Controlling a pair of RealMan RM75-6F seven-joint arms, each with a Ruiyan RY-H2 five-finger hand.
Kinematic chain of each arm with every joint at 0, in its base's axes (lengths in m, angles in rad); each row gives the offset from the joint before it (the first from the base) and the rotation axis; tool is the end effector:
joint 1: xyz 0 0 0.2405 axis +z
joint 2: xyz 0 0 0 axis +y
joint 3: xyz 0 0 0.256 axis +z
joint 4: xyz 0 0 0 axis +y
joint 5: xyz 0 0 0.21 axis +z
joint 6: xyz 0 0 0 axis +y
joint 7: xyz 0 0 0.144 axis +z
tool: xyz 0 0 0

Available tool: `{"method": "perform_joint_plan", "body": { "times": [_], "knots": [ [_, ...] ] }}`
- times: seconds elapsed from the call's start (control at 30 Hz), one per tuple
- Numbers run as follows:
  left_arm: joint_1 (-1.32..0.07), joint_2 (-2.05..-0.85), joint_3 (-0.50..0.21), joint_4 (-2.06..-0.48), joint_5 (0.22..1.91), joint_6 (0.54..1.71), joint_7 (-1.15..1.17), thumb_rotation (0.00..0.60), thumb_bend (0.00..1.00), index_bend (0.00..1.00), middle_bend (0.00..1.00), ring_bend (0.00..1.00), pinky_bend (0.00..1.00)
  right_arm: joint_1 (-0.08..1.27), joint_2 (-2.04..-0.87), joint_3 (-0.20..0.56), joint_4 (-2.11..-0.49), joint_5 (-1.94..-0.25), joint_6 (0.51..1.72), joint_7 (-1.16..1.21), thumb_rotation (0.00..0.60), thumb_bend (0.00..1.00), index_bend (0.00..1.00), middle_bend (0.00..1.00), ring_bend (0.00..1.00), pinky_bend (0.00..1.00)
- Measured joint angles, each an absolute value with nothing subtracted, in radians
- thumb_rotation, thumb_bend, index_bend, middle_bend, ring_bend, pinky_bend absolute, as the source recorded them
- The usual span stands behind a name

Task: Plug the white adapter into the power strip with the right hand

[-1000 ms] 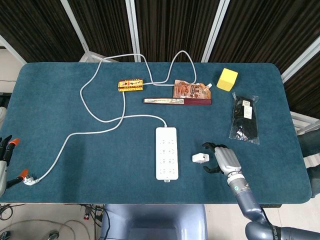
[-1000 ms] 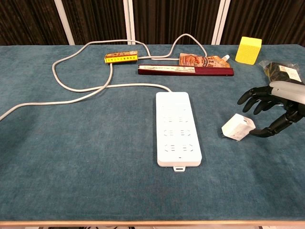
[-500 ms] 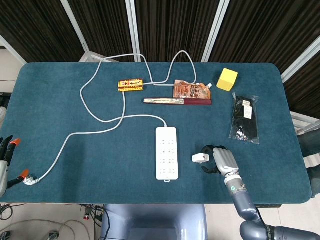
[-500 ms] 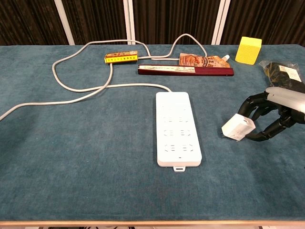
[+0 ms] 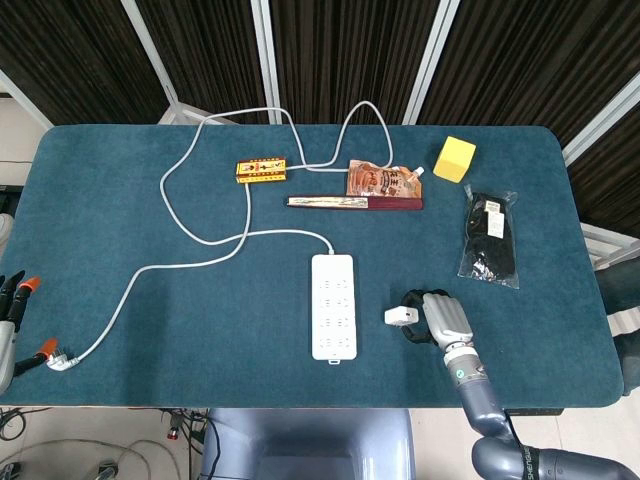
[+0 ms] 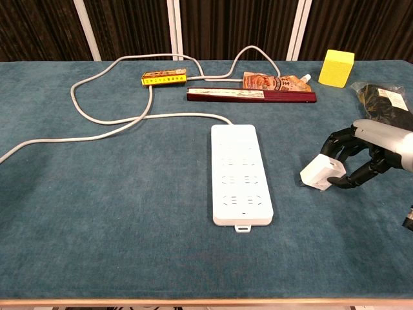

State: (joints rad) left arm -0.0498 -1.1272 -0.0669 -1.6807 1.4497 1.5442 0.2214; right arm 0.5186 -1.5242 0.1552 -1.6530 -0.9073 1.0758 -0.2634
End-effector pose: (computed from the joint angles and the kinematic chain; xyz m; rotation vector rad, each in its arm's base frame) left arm -0.3052 0.1723 0.1631 -1.3314 -0.7888 -0.7846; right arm -0.2098 -0.2838 -0.0098 1.5025 -1.4252 0.8733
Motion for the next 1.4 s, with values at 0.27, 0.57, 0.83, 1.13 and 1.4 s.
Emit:
{"method": "perform_joint_plan", "body": {
  "times": [0.27, 0.57, 0.83, 1.13, 1.4],
  "knots": [
    [-0.050, -1.128, -0.068, -1.681, 1.448, 1.545, 0.223, 0.600, 0.18, 0.13, 0.05, 0.00, 0.01, 0.525, -1.542, 0.166, -1.633, -0.911, 1.074, -0.263, 0.600, 0.43, 0.44, 0.41, 0.34, 0.19],
    [-0.050, -1.129, -0.068, -1.681, 1.447, 1.544, 0.225, 0.600, 0.18, 0.13, 0.05, 0.00, 0.01, 0.526, -1.542, 0.159, -1.627, -0.897, 1.053, -0.271, 0.600, 0.43, 0.46, 0.42, 0.35, 0.19],
    [-0.050, -1.129, -0.067, -1.683, 1.448, 1.543, 0.226, 0.600, 0.18, 0.13, 0.05, 0.00, 0.01, 0.525, -1.545, 0.162, -1.625, -0.915, 1.054, -0.255, 0.600, 0.46, 0.58, 0.52, 0.40, 0.19],
    [-0.050, -1.127, -0.067, -1.682, 1.446, 1.543, 0.220, 0.600, 0.18, 0.13, 0.05, 0.00, 0.01, 0.520, -1.541, 0.172, -1.633, -0.974, 1.079, -0.230, 0.600, 0.52, 0.66, 0.58, 0.44, 0.20],
    [-0.048, -1.125, -0.069, -1.684, 1.445, 1.547, 0.215, 0.600, 0.18, 0.13, 0.05, 0.00, 0.01, 0.554, -1.425, 0.171, -1.715, -1.034, 1.017, -0.258, 0.600, 0.53, 0.68, 0.58, 0.45, 0.22]
  ]
}}
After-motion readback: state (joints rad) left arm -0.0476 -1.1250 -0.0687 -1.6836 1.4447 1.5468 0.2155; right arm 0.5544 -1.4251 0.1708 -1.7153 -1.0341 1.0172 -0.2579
